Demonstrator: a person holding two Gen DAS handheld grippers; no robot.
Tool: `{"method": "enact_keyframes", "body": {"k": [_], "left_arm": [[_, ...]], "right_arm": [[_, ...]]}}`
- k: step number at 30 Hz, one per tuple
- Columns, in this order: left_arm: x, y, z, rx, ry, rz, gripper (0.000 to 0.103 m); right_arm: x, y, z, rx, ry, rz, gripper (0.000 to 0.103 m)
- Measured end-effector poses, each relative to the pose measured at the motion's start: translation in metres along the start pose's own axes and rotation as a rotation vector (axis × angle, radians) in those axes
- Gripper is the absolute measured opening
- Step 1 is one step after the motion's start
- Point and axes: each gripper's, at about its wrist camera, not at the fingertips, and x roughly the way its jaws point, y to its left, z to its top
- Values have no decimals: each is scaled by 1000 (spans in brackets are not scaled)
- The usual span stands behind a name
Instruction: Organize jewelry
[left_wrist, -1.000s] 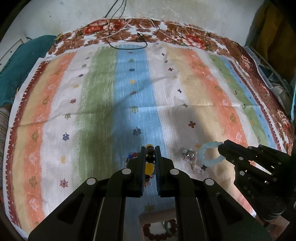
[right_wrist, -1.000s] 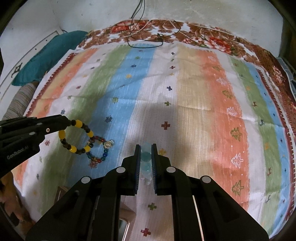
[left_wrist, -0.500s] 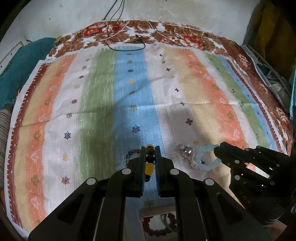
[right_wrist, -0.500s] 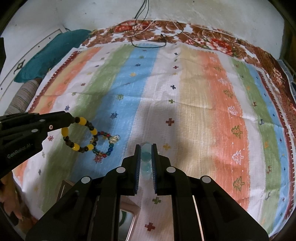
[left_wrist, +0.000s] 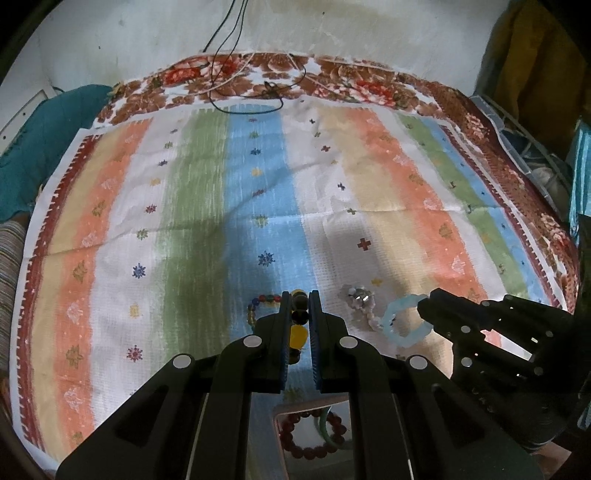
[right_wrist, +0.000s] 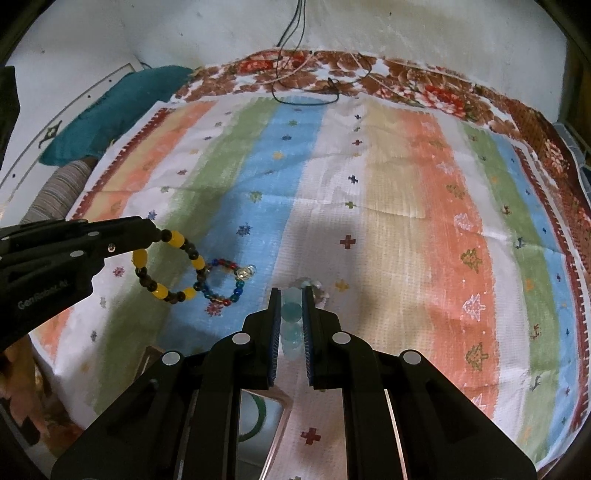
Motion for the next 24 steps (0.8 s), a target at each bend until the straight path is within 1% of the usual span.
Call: {"method": "enact_keyframes", "body": {"k": [6,15,24], "left_arm": [[-15,2,-4,-10,-24,-25,9],[-39,-4,-15,20,-64,-40,9],[-50,-16,-29,48,-71,-55,9]], "right_arm": [[-17,8,-1,-18,-40,12,12],[-29,14,-9,-33,-56,17,12],[-48,22,-18,-57,-93,40,12]]}}
